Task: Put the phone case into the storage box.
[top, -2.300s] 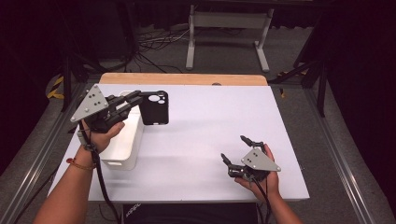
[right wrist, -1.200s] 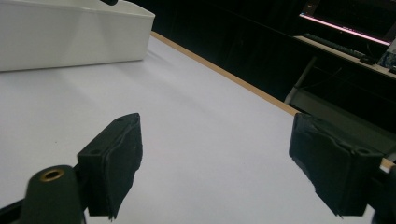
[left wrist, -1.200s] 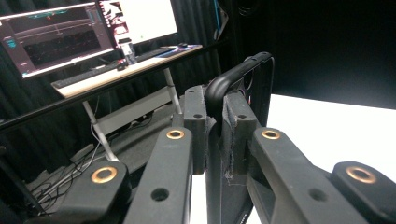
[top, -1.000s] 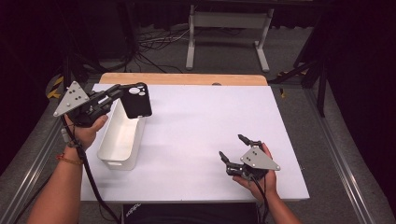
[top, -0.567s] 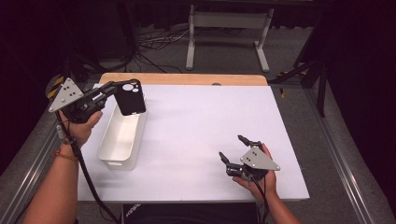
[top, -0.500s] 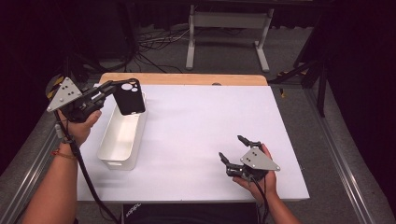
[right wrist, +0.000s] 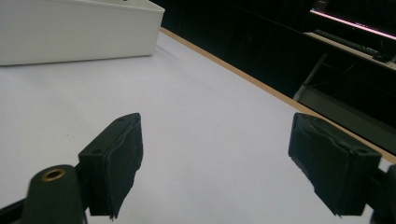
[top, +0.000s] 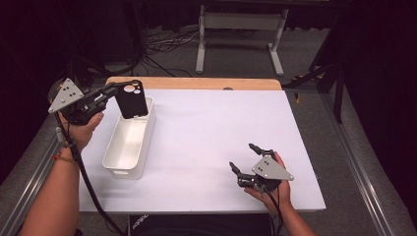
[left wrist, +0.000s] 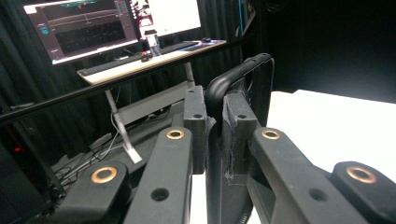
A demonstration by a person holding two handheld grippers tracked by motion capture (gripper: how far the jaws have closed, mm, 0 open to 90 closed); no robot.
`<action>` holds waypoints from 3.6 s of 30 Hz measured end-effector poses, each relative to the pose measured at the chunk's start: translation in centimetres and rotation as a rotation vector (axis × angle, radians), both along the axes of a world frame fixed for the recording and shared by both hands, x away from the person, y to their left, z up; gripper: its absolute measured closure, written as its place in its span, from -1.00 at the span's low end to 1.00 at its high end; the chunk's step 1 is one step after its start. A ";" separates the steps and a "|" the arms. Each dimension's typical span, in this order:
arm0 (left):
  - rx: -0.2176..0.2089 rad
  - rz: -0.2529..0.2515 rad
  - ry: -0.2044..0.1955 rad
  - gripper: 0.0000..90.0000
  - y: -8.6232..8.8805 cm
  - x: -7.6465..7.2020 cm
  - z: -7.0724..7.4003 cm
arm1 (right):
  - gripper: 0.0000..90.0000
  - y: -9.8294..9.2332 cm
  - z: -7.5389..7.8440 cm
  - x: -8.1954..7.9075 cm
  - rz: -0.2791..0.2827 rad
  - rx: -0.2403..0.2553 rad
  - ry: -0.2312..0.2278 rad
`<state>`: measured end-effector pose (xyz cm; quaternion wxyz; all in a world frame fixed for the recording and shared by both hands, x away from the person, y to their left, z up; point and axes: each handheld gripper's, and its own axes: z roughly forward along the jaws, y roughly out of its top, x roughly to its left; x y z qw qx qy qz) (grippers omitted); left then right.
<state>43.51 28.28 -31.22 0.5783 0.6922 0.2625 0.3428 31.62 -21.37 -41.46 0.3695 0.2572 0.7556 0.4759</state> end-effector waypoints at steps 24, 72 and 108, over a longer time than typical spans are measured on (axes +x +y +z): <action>0.021 0.036 0.048 0.83 -0.2 4.0 -2.1 | -0.58 -0.1 0.0 0.2 -0.004 0.001 -0.003; -0.018 0.043 0.157 0.77 1.0 9.4 -8.8 | -0.58 2.1 -0.8 0.6 0.048 -0.086 0.029; -0.011 0.139 0.282 0.54 1.5 10.3 -11.0 | -0.60 1.5 -0.7 0.8 0.059 -0.099 0.044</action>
